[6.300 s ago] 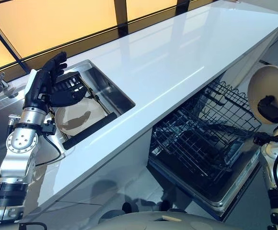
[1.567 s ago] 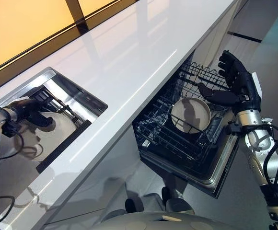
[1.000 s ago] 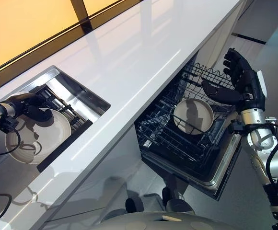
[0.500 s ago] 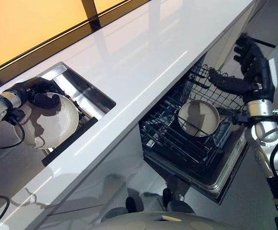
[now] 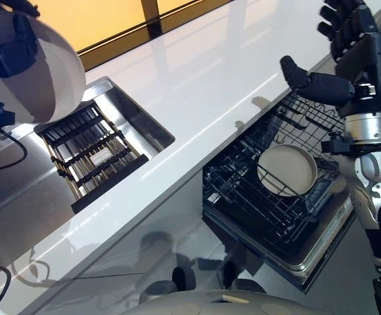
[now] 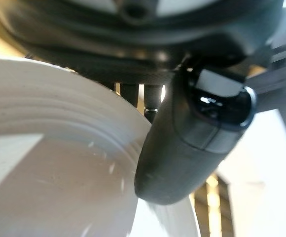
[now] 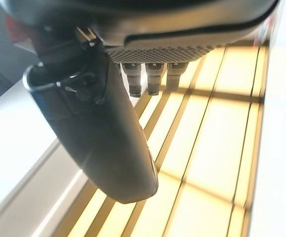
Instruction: Pick up plates and place into dishwasher.
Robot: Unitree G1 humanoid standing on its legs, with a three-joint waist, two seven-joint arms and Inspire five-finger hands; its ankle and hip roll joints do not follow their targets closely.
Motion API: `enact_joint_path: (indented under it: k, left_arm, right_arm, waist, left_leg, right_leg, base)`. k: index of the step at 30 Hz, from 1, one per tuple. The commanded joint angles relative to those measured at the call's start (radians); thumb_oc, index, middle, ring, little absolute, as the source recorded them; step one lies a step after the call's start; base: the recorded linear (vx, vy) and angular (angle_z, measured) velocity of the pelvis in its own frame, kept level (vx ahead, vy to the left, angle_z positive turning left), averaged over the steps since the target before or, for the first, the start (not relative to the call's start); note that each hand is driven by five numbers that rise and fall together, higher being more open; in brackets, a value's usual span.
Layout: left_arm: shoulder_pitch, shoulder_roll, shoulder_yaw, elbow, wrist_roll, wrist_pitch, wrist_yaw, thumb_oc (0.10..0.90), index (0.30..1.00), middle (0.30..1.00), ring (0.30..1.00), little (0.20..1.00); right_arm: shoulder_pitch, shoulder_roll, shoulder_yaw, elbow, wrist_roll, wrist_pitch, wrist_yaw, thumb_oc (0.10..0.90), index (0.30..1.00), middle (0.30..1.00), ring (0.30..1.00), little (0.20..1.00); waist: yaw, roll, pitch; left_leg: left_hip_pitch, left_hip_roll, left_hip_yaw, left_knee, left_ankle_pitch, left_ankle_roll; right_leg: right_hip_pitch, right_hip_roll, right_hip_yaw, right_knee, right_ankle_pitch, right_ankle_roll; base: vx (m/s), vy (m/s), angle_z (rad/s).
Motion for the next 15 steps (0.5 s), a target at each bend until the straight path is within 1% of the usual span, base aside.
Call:
enact_joint_path:
  k: [1, 2, 5, 9, 10, 15]
  left_arm:
    - [-0.077, 0.066, 0.066, -0.034, 0.066, -0.086, 0.177, 0.100, 0.300, 0.300, 0.300, 0.200]
    - [-0.090, 0.054, 0.051, -0.051, 0.063, -0.103, 0.200, 0.100, 0.300, 0.300, 0.300, 0.200]
    - [-0.125, 0.009, 0.010, -0.092, 0.054, -0.147, 0.233, 0.100, 0.300, 0.300, 0.300, 0.200]
    - [-0.180, -0.067, -0.072, -0.135, 0.072, -0.201, 0.264, 0.100, 0.300, 0.300, 0.300, 0.200]
    - [-0.199, -0.092, -0.101, -0.148, 0.079, -0.205, 0.258, 0.100, 0.300, 0.300, 0.300, 0.200]
    - [-0.245, -0.167, -0.195, -0.169, 0.104, -0.218, 0.239, 0.100, 0.300, 0.300, 0.300, 0.200]
  right_arm:
    - [-0.148, 0.019, 0.011, -0.108, 0.113, -0.023, 0.064, 0.800, 0.900, 0.900, 0.900, 0.900]
    - [-0.162, 0.037, 0.036, -0.115, 0.159, -0.001, 0.079, 0.800, 0.900, 0.900, 0.900, 0.900]
    - [-0.188, 0.094, 0.098, -0.117, 0.232, 0.036, 0.111, 0.800, 0.900, 0.900, 0.900, 0.900]
    - [-0.222, 0.174, 0.170, -0.113, 0.285, 0.072, 0.120, 0.800, 0.900, 0.900, 0.900, 0.900]
    - [-0.233, 0.200, 0.194, -0.107, 0.311, 0.090, 0.124, 0.800, 0.900, 0.900, 0.900, 0.900]
    - [-0.256, 0.273, 0.264, -0.092, 0.368, 0.148, 0.153, 0.800, 0.900, 0.900, 0.900, 0.900]
  waist:
    - [-0.007, -0.039, -0.125]
    - [-0.005, -0.041, -0.129]
    - [0.001, -0.046, -0.133]
    - [0.006, -0.052, -0.138]
    - [0.008, -0.055, -0.140]
    - [0.008, -0.059, -0.142]
  left_leg:
    - [-0.008, -0.087, -0.051, 0.002, -0.077, 0.036]
    - [-0.008, -0.087, -0.053, 0.002, -0.076, 0.035]
    - [-0.006, -0.086, -0.057, 0.002, -0.076, 0.035]
    - [-0.002, -0.085, -0.062, 0.002, -0.077, 0.036]
    - [-0.001, -0.085, -0.063, 0.002, -0.077, 0.036]
    - [0.002, -0.084, -0.064, 0.002, -0.077, 0.037]
  right_leg:
    - [0.049, 0.057, -0.060, 0.017, -0.084, 0.010]
    - [0.049, 0.056, -0.063, 0.017, -0.084, 0.009]
    - [0.052, 0.054, -0.070, 0.021, -0.088, 0.006]
    - [0.055, 0.054, -0.076, 0.026, -0.092, 0.003]
    - [0.056, 0.053, -0.079, 0.026, -0.092, 0.002]
    - [0.057, 0.053, -0.080, 0.029, -0.095, 0.000]
  base:
    - [-0.01, -0.021, 0.08]
    - [-0.01, -0.022, 0.10]
    - [-0.01, -0.025, 0.11]
    - [0.00, -0.035, 0.08]
    - [0.01, -0.038, 0.02]
    - [0.01, -0.022, 0.03]
